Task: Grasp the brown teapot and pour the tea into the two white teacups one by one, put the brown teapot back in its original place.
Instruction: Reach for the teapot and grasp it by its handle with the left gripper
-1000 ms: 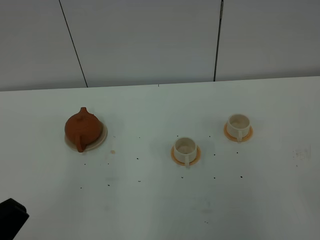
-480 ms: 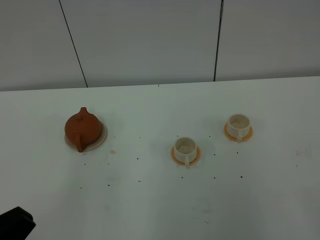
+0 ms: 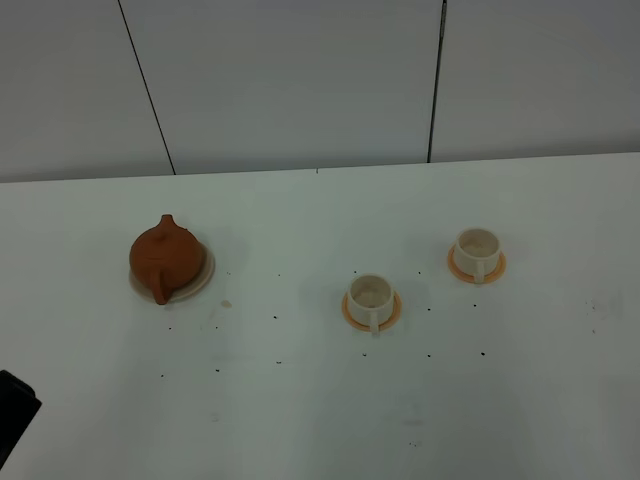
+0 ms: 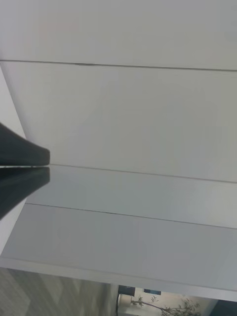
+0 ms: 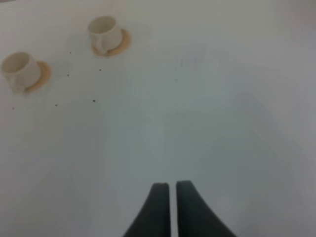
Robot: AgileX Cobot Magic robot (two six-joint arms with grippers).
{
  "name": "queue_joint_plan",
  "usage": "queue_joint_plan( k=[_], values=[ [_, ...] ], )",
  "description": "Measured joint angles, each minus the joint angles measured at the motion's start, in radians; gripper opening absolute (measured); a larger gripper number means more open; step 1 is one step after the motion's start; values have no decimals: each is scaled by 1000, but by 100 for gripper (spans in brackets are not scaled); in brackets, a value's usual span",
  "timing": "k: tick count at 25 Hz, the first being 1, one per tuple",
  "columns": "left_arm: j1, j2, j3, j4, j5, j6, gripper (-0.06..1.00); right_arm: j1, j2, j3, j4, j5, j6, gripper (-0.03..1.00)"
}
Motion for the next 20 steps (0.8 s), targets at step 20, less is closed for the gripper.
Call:
queue_joint_plan(
  k=[20],
  values=[
    [-1,625,-446,1333,110,-1197,7,0,0,0,0,0,2,5]
  ],
)
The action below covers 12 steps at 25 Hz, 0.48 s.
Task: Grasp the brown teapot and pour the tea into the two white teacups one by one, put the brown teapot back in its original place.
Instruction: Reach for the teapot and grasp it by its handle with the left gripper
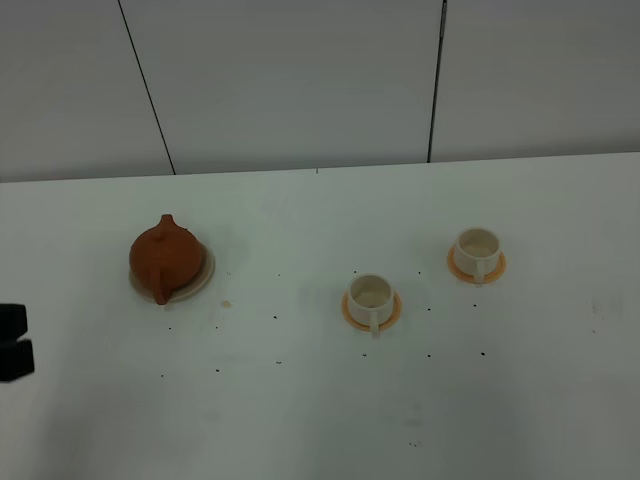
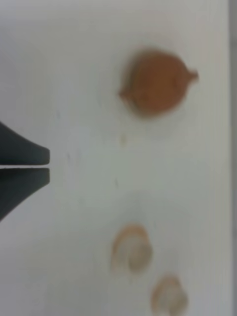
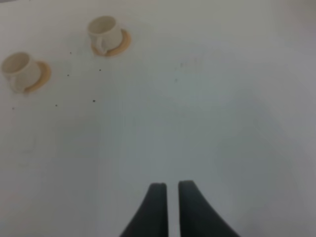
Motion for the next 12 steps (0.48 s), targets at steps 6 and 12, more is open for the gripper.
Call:
queue_joint_plan(
  k=[6,12],
  values=[
    [0,351,-174,99,105,-137,7,0,0,0,0,0,-1,6],
    [0,580,-311,187,172,-246,8,0,0,0,0,0,-1,7]
  ],
)
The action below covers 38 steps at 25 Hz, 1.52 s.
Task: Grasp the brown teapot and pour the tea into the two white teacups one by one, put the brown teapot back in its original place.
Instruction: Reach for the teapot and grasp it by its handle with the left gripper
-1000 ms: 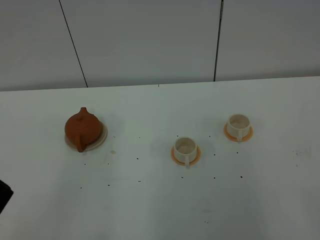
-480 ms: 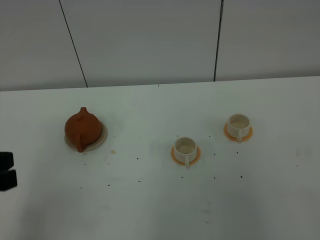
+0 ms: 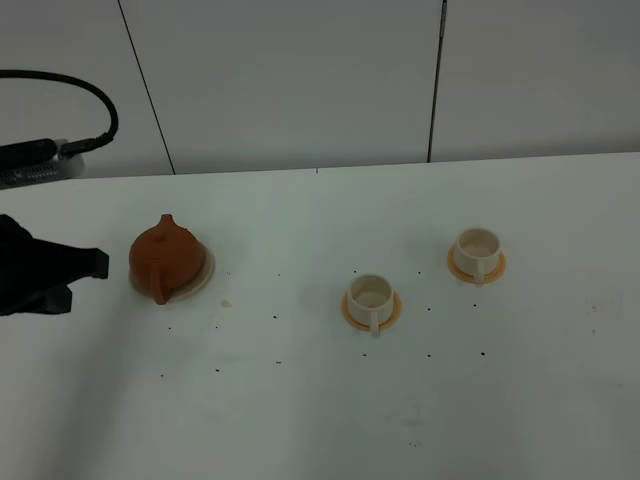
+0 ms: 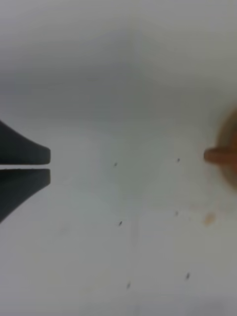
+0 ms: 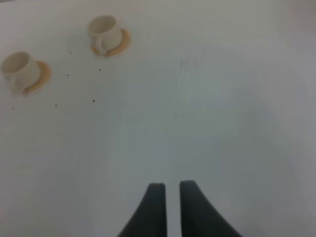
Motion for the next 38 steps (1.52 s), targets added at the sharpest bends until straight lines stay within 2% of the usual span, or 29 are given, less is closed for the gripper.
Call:
queue_joint_plan(
  k=[4,10,15,19,25,32,38],
  values=[
    [0,60,-114,41,44,-19,12,0,0,0,0,0,0,7],
    [0,168,-306,170,233,-60,31,0,0,0,0,0,0,8],
    [0,238,-370,240,228,-184,36,0,0,0,0,0,0,9],
    [0,321,-376,264,226,-205,36,0,0,0,0,0,0,10],
    [-4,458,-390,255,136,-210,36,0,0,0,0,0,0,10],
    [-13,553,-419,126,19,-201,36,0,0,0,0,0,0,11],
    [-16,559,-455,91,-17,-131,36,0,0,0,0,0,0,12]
  ],
)
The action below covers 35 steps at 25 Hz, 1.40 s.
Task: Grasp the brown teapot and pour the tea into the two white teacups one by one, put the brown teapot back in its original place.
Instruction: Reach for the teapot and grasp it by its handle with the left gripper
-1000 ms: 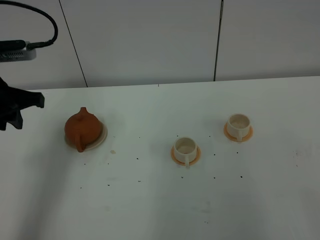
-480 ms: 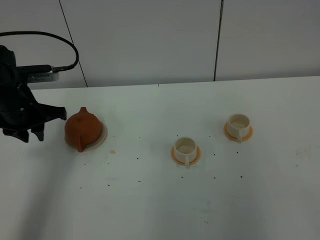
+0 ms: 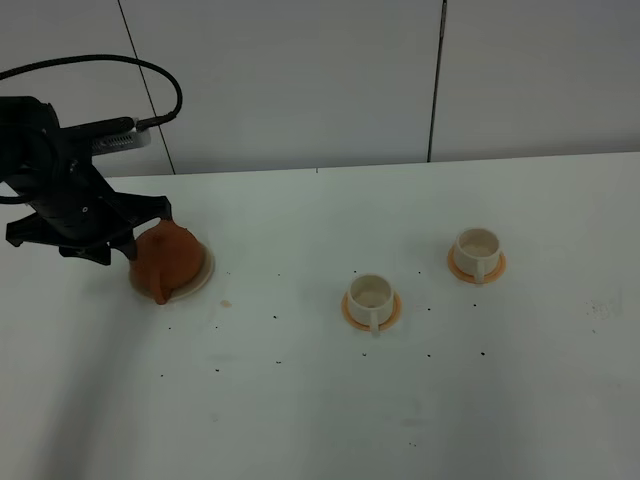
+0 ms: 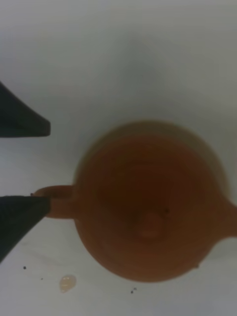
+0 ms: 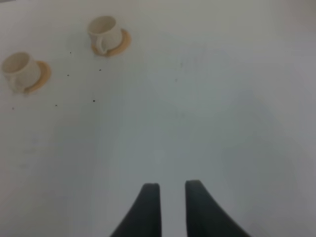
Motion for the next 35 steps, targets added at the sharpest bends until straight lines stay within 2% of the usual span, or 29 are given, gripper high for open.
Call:
queue_joint_plan(
  k=[4,13,23,31,35],
  values=[
    [-1,2,-1,-9,-2,33,36,0,0,0,0,0,0,13],
    [-28,71,-3,-50,43,40,36,0,0,0,0,0,0,15],
    [-41,84,-43,-44,32,-3,36,0,0,0,0,0,0,16],
    [-41,126,-116,-41,133,-35,36,0,0,0,0,0,0,16],
    [-41,135,-125,-38,147,-50,36,0,0,0,0,0,0,16]
  ],
)
